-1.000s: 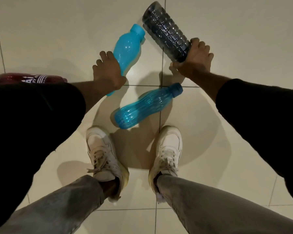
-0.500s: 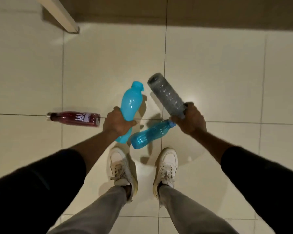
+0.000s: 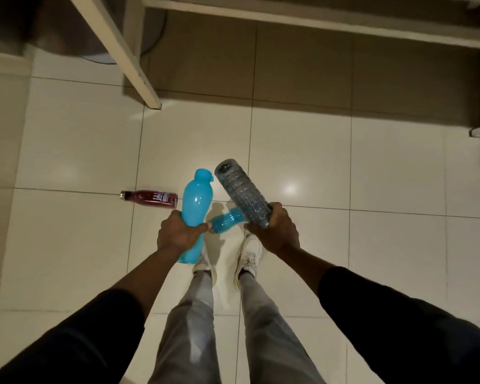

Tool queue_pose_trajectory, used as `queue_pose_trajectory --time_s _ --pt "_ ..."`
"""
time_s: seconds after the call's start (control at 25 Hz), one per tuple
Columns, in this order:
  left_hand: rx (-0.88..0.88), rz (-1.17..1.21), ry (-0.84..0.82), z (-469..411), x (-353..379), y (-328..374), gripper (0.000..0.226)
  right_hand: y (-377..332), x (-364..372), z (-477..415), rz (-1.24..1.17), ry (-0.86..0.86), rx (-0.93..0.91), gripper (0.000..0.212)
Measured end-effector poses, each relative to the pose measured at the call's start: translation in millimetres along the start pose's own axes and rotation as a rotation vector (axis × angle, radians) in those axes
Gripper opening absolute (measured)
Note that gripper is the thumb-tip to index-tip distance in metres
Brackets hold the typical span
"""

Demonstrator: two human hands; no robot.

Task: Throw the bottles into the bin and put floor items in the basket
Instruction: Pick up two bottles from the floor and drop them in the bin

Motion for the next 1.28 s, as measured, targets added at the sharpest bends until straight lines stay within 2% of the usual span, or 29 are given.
queue_pose_trajectory --time_s 0.24,0.4,0.56,0.68,0.8,1.04,1.28 --pt "-0.004 0.029 0.040 86.8 -58.4 3.3 0.075 -34.8 -47.9 66.1 0.022 -0.039 -0.029 0.081" --pt "-0.008 0.028 0.092 126.7 -89.6 -11.6 0.076 -61.3 -61.9 92.4 0.009 -0.041 -0.139 0.086" --pt "-0.060 0.066 0.154 157.9 -109.7 -31.2 0.076 -92.6 -62.2 109.8 0.021 -0.078 -0.225 0.082" --pt "-0.139 0.160 0.237 174.3 -121.6 -48.3 0.075 -121.2 -55.5 117.6 0.037 -0.115 -0.300 0.080" --pt "-0.184 0.244 0.302 186.6 -136.8 -70.9 0.073 -151.0 -48.6 123.4 0.072 -0.143 -0.390 0.086" --pt "-0.233 0.333 0.438 205.7 -181.4 -145.5 0.069 -201.7 -14.5 154.3 0.129 -0.163 -0.492 0.092" --pt "-0.219 0.380 0.455 207.0 -240.5 -233.2 0.070 -264.7 41.1 199.2 0.117 -0.147 -0.524 0.092"
Point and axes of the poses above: each hand's wrist, its own z-axis away from the middle knuckle, its own x-axis out of the palm, y = z × x, the point moved 2 cm from there along -z, towards the middle knuckle, and after that the axes turned 5 degrees about y, right-handed, at the moved point
